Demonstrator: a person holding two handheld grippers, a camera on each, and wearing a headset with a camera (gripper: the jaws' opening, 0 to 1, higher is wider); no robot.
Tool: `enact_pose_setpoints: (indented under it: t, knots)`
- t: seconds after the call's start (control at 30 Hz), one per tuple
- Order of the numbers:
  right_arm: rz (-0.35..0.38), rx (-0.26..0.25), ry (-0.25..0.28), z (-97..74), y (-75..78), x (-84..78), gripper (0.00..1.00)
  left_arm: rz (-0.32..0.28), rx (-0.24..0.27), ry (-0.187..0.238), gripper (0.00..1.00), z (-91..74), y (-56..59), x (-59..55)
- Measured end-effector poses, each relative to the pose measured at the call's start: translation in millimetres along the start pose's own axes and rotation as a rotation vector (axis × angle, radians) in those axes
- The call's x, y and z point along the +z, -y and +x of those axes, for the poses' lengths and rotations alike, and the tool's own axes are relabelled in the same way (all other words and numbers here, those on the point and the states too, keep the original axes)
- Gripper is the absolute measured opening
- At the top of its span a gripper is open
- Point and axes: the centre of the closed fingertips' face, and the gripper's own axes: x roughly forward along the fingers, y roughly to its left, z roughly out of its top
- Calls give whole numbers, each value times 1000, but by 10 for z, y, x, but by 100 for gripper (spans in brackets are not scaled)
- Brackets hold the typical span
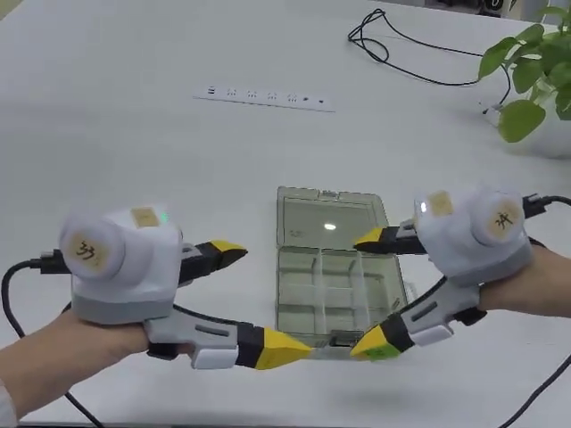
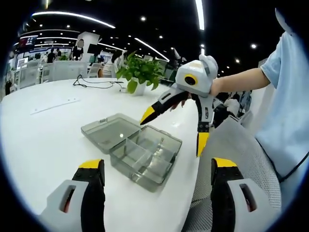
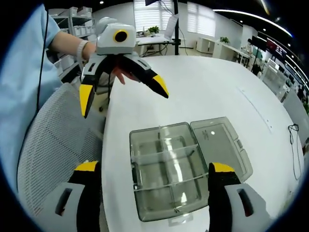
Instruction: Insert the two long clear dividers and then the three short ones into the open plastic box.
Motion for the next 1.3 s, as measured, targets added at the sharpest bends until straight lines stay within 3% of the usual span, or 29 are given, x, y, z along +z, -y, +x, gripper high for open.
enact_pose_setpoints:
  t: [0.03,0.33,0.4,0.5,0.67,1.0,1.03,1.13,1.3]
  knots:
    - [-8,-9,18,-10,3,15,100,3,7,5,94,-6,-10,11]
    - [47,-62,52,-165,61,-72,100,25,2,17,100,-4,-36,86]
    - [79,-85,56,-219,107,-134,100,26,-2,9,100,-4,-25,80]
    - [104,-106,67,-306,160,-200,100,64,-23,-47,100,26,33,3]
    - [144,-162,59,-547,281,-426,100,52,-18,-15,100,47,36,76]
    - [196,-215,-127,-969,379,-1290,100,37,-17,-28,100,63,74,41]
    - [198,-214,-142,-985,377,-1332,100,36,-19,-28,100,62,80,39]
    - [158,-178,-262,-1099,343,-1638,87,34,-23,-40,100,51,116,14]
    - [120,-143,-358,-1200,348,-1951,84,36,-21,-46,100,25,155,17]
